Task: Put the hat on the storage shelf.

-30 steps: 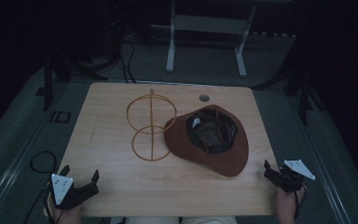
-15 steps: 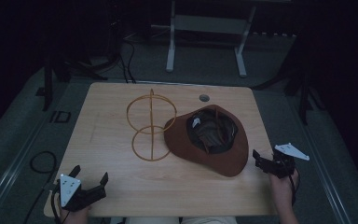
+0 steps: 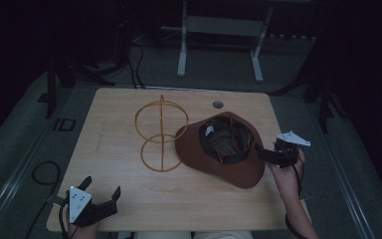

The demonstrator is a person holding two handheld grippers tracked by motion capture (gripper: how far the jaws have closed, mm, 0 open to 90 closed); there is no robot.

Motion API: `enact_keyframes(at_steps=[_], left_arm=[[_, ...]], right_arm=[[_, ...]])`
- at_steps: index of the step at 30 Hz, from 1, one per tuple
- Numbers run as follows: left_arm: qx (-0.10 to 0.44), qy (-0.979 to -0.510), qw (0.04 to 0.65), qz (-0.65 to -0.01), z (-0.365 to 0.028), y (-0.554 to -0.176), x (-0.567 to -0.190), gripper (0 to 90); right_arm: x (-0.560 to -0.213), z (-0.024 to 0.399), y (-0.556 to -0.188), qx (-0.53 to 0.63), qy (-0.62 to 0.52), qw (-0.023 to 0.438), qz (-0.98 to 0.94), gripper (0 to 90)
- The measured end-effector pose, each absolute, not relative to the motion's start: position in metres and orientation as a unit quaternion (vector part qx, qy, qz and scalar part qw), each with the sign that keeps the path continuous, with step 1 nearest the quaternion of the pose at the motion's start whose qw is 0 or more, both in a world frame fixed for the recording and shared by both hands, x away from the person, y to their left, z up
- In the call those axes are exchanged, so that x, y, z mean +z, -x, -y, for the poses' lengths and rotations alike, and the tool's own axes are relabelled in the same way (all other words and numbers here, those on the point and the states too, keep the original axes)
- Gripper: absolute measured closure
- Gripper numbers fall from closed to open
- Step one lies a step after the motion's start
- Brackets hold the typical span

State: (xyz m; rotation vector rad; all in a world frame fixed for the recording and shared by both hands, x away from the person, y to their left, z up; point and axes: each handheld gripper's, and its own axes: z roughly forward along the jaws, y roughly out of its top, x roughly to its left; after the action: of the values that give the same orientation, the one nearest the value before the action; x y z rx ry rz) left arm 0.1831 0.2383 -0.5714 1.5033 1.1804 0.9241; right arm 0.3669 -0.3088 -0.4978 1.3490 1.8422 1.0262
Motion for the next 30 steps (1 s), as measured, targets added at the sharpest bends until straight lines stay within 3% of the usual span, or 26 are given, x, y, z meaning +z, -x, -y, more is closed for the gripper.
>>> enact_keyframes(at_steps=[15,30], left_arm=[[0.372,-0.628,0.482,-0.484,-0.236,-0.185,-0.572,1.2],[0.368,-0.630,0.481,-0.486,-0.235,-0.185,-0.572,1.2]], right_arm=[[-0.498,0.275,-0.431,0.366,-0.529,0.281,-0.712,24.7],[-0.530,0.261,-0.475,0.290,-0.566,0.264,-0.725,25.0]])
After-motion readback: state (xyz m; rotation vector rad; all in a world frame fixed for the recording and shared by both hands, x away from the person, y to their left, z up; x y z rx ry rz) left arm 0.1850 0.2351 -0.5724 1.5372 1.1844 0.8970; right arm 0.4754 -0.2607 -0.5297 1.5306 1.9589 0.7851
